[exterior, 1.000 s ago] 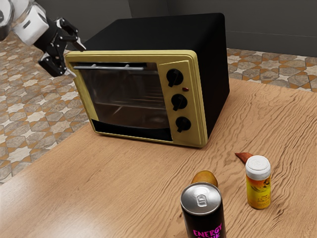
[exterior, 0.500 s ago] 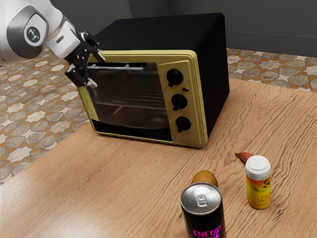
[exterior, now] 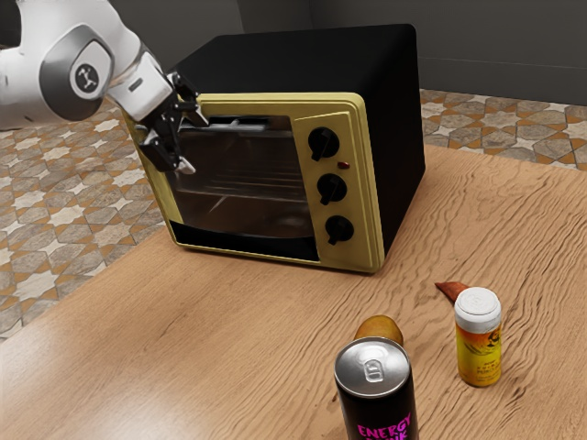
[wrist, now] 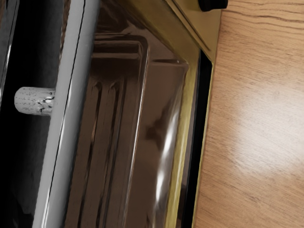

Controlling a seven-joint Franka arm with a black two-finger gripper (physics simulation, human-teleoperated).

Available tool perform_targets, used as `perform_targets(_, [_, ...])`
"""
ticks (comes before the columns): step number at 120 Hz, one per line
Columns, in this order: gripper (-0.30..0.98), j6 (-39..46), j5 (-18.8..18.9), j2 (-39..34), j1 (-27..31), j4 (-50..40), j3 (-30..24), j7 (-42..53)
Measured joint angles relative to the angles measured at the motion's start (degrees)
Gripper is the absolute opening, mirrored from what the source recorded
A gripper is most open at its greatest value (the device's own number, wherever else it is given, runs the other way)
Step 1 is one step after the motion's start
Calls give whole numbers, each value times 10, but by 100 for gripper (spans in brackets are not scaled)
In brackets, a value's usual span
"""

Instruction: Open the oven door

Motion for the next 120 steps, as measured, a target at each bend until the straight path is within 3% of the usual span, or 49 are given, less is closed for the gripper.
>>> perform_targets(14, [68, 0, -1, -34, 4, -41, 1, -5])
perform_targets(28, [71, 19, -26, -174, 16, -224, 7, -1])
perform_targets(31, [66, 26, -40, -225, 13, -287, 13, 3])
perform_targets(35, [40, 34, -61, -313, 6, -380, 27, 11])
perform_targets(38, [42, 31, -77, -407, 3, -454, 54, 21])
perform_targets(42, [47, -5, -93, -556, 1, -494, 163, 38])
perform_targets(45, [51, -39, -103, -596, 1, -401, 229, 47])
perform_targets(49, [54, -87, -113, -519, -1, -172, 266, 49])
perform_targets(54, [57, -138, -120, -387, -2, 61, 264, 42])
perform_targets(59, [59, -171, -124, -317, -2, 178, 255, 32])
perform_targets(65, [62, -199, -127, -283, -2, 239, 252, 16])
perform_targets(70, [63, -211, -128, -270, -2, 257, 243, 2])
perform_targets(76, [65, -229, -131, -250, -2, 211, 226, -39])
perform_targets(96, [67, -298, -103, -82, -2, 129, 108, -204])
perform_targets(120, [68, -305, -44, -39, -13, 53, 29, -351])
